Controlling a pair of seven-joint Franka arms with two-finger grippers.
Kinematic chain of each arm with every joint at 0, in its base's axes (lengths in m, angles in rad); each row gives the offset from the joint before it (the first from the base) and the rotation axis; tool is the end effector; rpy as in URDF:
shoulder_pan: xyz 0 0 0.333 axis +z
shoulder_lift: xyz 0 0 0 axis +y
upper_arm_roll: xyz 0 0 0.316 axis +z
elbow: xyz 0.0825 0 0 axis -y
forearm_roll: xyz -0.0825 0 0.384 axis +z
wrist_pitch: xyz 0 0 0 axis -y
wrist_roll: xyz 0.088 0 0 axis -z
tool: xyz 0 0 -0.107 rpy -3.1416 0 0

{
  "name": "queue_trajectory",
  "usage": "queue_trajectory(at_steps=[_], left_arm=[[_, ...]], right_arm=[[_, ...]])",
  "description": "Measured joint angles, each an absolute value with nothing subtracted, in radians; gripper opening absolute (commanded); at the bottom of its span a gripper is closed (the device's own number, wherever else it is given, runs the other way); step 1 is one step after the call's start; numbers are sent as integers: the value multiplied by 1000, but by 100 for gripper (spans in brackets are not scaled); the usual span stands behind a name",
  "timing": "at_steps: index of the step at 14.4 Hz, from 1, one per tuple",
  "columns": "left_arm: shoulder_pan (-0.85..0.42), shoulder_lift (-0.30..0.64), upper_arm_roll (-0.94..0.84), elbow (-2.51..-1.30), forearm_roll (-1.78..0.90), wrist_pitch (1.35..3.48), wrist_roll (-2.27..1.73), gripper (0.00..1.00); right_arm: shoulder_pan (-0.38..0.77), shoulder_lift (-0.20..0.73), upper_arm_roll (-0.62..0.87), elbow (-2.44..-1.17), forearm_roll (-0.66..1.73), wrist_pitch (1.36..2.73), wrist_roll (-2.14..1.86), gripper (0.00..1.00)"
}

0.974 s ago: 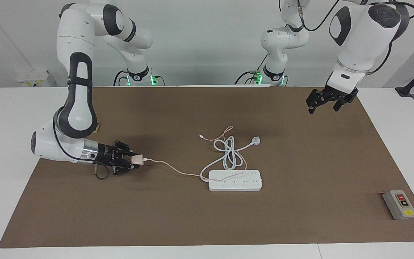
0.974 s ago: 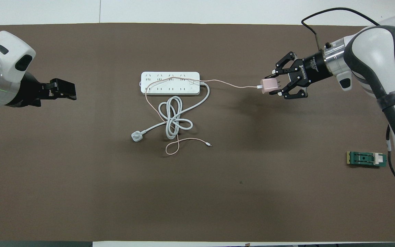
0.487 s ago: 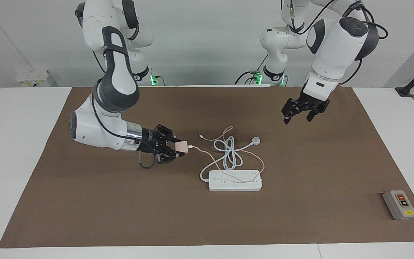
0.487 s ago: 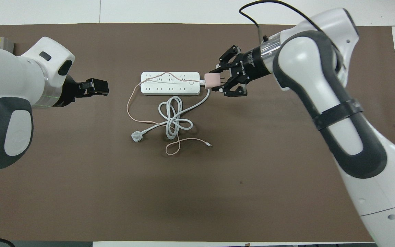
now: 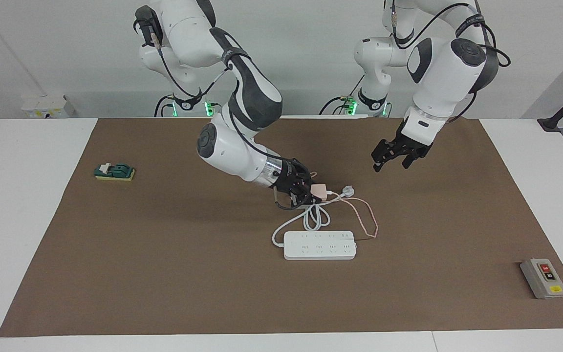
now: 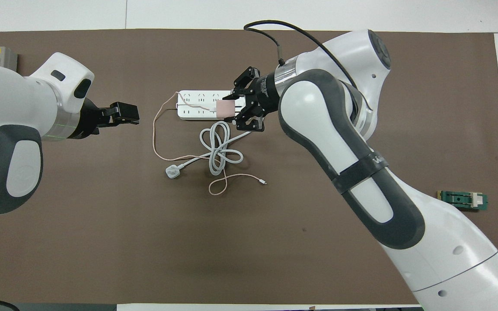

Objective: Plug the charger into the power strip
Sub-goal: 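Lift the pink charger and carry it toward the power strip, then reach the left gripper to the power strip end and grasp it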

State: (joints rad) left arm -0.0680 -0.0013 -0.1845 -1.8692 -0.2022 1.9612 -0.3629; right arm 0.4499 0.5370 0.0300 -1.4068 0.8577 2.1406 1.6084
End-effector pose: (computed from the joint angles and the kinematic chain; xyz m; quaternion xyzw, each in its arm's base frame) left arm 0.5500 -0.1555 0.5185 0.9904 0.0888 0.0155 0.1045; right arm 0.6373 0.3630 0.4258 -0.6596 0.6440 0.2815 0.2664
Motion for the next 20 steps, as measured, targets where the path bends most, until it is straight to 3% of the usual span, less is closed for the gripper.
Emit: queue_trajectory(at_steps=[7,12,20], left_arm=[[14,60,-176,-1872,-342,2011,-363,100],[21,134,-179,-1878,-686,2100,-308,100],[31,213,-184,-1890,-1137,2057,166,100]], right_arm=[[453,551,27,-1407,857,2144,1609,0],[453,551,27,-1407,857,2144,1609,0],[454,551,27,-1407,850,2142,1609,0]])
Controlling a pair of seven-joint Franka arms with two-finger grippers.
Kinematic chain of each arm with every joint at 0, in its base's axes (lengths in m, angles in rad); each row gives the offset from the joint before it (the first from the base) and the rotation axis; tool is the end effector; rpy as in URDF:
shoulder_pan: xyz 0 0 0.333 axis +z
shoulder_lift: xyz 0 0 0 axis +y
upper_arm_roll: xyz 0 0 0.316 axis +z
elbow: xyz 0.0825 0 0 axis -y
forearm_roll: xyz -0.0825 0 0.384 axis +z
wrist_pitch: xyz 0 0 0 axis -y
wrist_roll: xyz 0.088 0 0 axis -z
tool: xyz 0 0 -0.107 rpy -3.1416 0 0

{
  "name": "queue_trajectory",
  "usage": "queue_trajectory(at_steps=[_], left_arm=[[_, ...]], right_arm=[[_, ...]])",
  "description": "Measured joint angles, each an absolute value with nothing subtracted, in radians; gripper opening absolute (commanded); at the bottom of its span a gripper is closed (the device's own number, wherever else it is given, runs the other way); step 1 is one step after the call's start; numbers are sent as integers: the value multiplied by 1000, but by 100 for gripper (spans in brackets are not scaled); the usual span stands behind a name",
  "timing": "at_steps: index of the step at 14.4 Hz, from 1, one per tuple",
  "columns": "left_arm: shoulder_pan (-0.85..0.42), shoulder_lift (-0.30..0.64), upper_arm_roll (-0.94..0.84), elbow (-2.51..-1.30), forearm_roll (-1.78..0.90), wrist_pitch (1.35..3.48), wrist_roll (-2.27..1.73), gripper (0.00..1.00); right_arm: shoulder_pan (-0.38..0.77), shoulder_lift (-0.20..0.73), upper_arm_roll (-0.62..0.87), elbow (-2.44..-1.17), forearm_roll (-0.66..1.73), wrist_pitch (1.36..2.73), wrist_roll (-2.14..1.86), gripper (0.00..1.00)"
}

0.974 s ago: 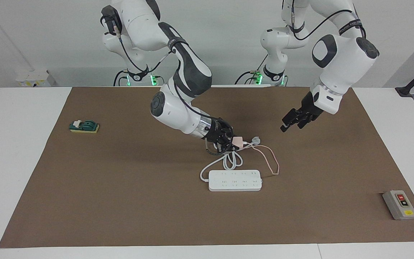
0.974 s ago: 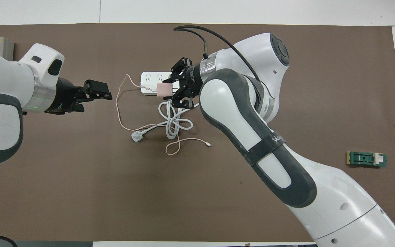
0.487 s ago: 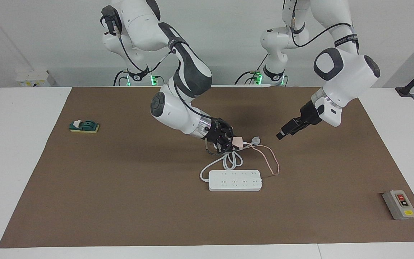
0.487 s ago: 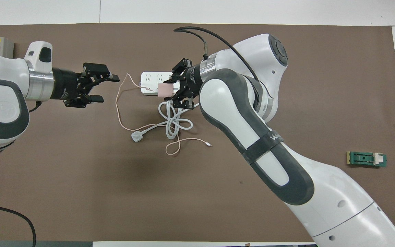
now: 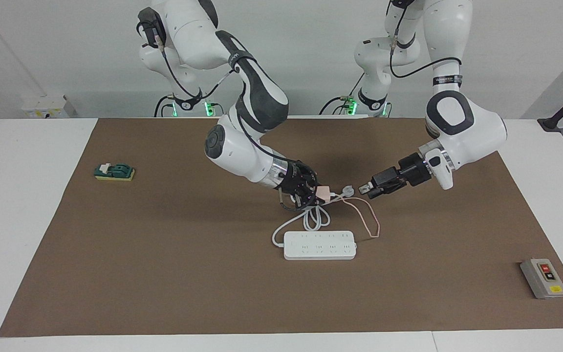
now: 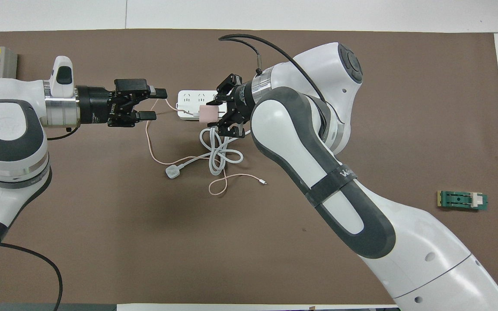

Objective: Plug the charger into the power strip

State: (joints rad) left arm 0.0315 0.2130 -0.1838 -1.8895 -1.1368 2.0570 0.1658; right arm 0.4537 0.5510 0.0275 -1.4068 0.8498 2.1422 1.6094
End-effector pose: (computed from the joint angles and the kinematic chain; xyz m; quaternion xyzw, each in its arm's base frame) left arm 0.6053 -0.1361 0.4206 0.8639 0.1276 -0.0185 0.4869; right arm 0.6380 0.3643 0.4154 -0.6612 0.6461 0.2801 0.2588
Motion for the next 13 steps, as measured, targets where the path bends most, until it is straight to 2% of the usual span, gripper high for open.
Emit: queue_trajectory(at_steps=[13], left_arm=[[13,339,-206,-1922,-1366,1948,564,100]], right_arm=[[454,551,28,-1407,850,2142,1609,0]])
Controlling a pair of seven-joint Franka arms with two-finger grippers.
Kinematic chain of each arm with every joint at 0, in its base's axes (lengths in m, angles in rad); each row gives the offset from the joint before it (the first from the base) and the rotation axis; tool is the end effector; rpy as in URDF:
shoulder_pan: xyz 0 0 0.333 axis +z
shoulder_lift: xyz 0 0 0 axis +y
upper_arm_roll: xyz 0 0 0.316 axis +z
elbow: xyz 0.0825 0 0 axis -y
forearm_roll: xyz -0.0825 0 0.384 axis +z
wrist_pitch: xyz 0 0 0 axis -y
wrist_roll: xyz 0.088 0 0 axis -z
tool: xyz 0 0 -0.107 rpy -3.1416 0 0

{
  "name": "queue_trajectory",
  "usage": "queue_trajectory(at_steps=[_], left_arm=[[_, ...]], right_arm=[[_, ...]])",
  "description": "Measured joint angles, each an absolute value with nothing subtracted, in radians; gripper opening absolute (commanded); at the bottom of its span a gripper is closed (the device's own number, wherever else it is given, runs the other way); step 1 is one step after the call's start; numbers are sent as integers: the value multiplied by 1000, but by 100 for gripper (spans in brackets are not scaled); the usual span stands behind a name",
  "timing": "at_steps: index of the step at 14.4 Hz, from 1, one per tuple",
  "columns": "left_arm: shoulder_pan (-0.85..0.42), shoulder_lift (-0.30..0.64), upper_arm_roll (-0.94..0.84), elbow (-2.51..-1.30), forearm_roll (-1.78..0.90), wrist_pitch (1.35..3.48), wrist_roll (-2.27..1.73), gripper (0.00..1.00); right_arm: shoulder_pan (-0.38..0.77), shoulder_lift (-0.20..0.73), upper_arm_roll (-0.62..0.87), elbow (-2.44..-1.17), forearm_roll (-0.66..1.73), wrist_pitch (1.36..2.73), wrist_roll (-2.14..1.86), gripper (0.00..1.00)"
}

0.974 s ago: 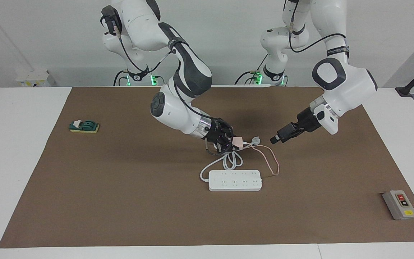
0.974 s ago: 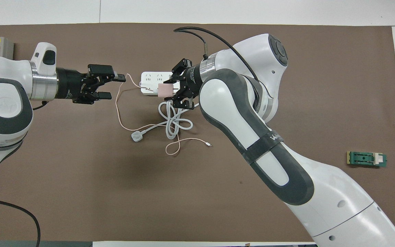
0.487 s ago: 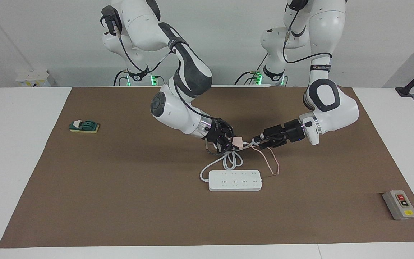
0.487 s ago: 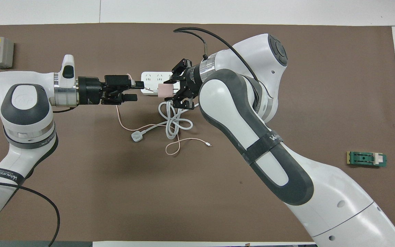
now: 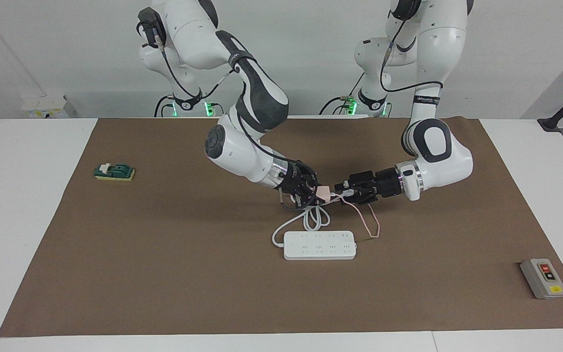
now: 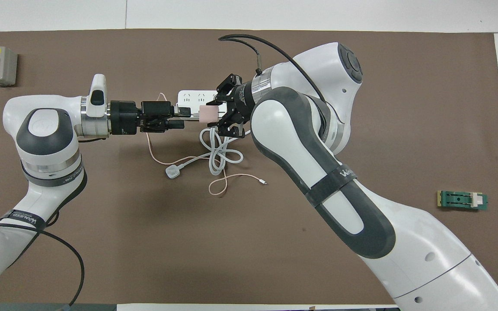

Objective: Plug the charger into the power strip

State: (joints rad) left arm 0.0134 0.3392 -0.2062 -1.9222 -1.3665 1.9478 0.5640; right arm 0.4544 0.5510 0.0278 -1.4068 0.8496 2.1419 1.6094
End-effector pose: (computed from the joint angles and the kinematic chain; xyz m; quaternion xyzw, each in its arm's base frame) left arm 0.5944 -0.1752 0.3434 0.8109 0.0214 -0.0186 0.5846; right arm 0.6376 0.3649 0.4154 -0.6615 0.6457 0.2804 0.2585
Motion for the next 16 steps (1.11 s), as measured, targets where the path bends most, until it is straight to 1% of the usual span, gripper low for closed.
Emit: queue_trajectory(at_steps=[7,12,16], left_arm=[[-25,342,-210,-1922,-1461,1924,570,100],[-38,343,-209,-1922,-1473,1923,592,100],[-32,373,-202,-1924,-1573,1884,700,100]], right_arm=[[455,551,28,-1407,850,2142,1609,0],[455,551,28,-1407,850,2142,1609,0],[455,551,28,-1407,850,2142,1609,0]])
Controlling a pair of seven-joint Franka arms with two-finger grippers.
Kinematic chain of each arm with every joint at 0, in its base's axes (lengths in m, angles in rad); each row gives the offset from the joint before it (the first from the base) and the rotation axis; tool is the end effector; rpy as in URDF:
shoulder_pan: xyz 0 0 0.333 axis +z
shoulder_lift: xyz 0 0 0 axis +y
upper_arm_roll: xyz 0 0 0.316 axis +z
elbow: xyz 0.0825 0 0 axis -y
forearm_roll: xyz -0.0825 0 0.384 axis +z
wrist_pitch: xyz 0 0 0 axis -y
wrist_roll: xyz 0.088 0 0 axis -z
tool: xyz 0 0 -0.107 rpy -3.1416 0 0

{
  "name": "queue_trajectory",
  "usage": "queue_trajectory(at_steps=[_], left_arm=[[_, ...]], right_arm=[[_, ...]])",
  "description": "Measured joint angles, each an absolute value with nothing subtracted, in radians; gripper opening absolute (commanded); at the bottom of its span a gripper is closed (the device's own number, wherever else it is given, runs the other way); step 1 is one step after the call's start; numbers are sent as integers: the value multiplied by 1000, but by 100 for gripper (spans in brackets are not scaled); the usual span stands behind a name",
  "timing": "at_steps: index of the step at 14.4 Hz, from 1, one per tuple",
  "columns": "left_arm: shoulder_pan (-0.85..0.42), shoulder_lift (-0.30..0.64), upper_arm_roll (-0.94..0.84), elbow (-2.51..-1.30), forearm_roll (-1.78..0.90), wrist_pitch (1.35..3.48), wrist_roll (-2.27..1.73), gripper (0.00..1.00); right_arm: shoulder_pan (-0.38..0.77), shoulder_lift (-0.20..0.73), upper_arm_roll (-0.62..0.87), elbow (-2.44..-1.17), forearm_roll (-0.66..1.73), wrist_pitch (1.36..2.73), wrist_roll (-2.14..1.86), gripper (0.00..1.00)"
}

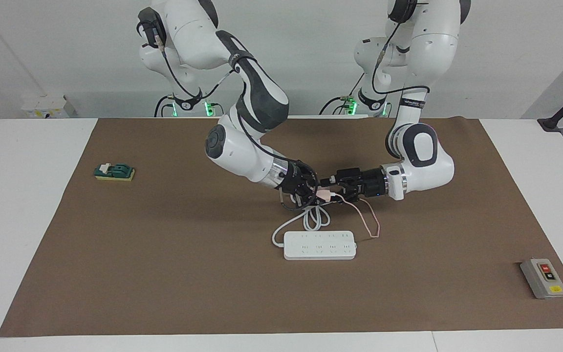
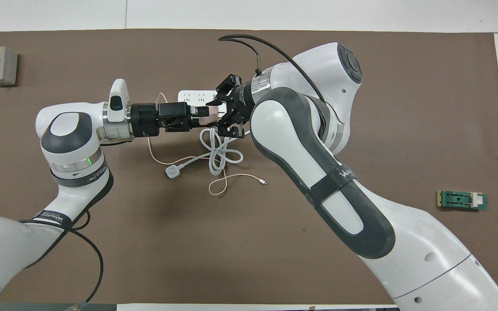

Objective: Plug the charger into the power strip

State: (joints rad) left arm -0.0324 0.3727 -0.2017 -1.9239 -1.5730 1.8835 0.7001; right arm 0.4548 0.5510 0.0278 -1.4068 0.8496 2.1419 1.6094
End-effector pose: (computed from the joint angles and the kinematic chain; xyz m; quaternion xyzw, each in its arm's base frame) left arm 0.5899 -0.2088 0.3365 0.7519 0.0108 0.0014 0.6591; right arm 0.6374 0.3652 0.4154 -0.6617 0.6456 0.2804 0.2585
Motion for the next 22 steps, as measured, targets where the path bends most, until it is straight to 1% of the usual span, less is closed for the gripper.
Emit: queue_trajectory(at_steps=[2,5,6,10,12,14,15,20,22], left_arm=[[-18,385,-197,-1926,-1602,1844,717,100],[46,417,-192,-1943,-1604,1736,744,100],[56,426,-191,-1950,-1604,1729,751,100],[35,435,-203,-1962,-1607,1750,761,98],[23,435,-205,-1962,-1614,1751,761,94],[21,435,-206,-1961,-1618,1749,762,94],[21,435,-206,-1960,-1619,1748,762,91],[17,430,-207,-1942,-1624,1744,709,91],[10,428,-208,-1933,-1624,1745,702,82]], right_arm=[[455,551,28,-1407,850,2142,1609,0],[455,551,28,-1407,850,2142,1609,0],[455,551,28,-1407,850,2142,1609,0],[455,551,28,-1407,850,2142,1609,0],[455,551,28,-1407,850,2142,1609,0],[455,551,28,-1407,850,2142,1609,0],[455,551,28,-1407,850,2142,1609,0],[455,551,28,-1407,850,2142,1609,0],[455,551,28,-1407,850,2142,1609,0]])
